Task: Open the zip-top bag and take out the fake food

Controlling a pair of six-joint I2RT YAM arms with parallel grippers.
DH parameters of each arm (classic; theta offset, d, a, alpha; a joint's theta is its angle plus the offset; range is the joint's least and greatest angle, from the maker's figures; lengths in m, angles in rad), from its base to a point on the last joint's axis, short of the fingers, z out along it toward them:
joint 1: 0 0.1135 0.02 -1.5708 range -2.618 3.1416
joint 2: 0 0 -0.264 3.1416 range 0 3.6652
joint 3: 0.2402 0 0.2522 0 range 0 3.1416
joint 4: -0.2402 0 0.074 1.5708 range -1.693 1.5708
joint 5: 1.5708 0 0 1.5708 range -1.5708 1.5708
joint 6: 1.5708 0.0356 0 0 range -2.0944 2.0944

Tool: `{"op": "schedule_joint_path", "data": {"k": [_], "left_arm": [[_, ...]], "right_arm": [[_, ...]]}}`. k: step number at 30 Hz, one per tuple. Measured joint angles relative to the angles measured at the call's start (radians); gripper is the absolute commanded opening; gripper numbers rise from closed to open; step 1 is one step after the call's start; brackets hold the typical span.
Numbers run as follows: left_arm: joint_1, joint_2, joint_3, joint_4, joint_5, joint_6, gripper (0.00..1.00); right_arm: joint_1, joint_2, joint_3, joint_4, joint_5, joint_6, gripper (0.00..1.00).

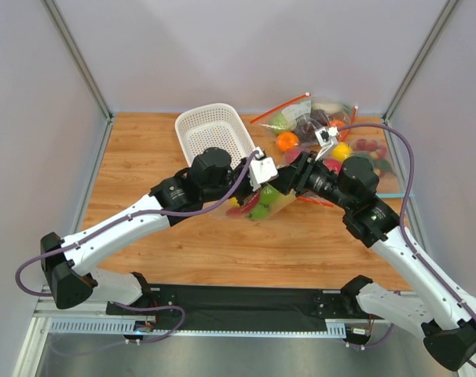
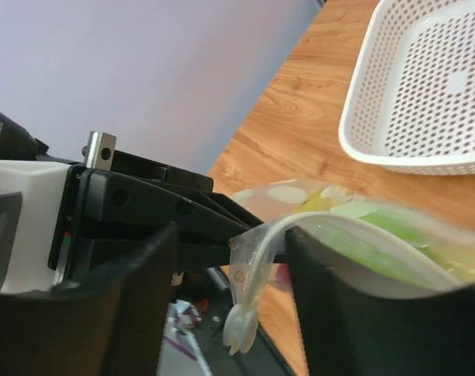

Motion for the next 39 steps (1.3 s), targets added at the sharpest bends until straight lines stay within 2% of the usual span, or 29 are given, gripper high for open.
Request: {"op": "schedule_joint_path", "data": {"k": [2, 6, 8, 13, 16, 20, 28, 39], "left_arm": [[0.000, -0.008, -0.012, -0.029, 0.012, 0.002, 0.00], [-0.004, -0.032, -0.033, -0.116, 0.065, 0.003, 0.00], [-0.004, -0.039, -0.033, -0.169, 0.104, 0.003, 0.00], [0.008, -0.042, -0.025, -0.309, 0.240, 0.006, 0.00], [0.053, -0.047, -0.006, -0.398, 0.376, 0.006, 0.00], [0.133, -0.082, -0.005, -0.447, 0.524, 0.004, 0.00], [0.209, -0.170, -0.003, -0.462, 0.725, -0.005, 0.00], [0.220, -0.135, -0.003, -0.471, 0.766, -0.016, 0.00]], "right_arm": [[0.001, -0.002, 0.014, -0.021, 0.005, -0.045, 0.79], [-0.007, -0.026, 0.069, -0.067, 0.052, -0.159, 0.92], [-0.013, -0.056, 0.097, -0.084, 0.085, -0.235, 0.95], [-0.021, -0.145, 0.118, -0.105, 0.116, -0.455, 0.96], [-0.021, -0.177, 0.099, -0.107, 0.026, -0.591, 0.95], [-0.021, -0.201, 0.008, -0.105, -0.135, -0.692, 0.94], [-0.018, -0.098, -0.037, -0.117, -0.325, -0.737, 0.89], [0.028, -0.124, -0.040, -0.109, -0.393, -0.746, 0.87]]}}
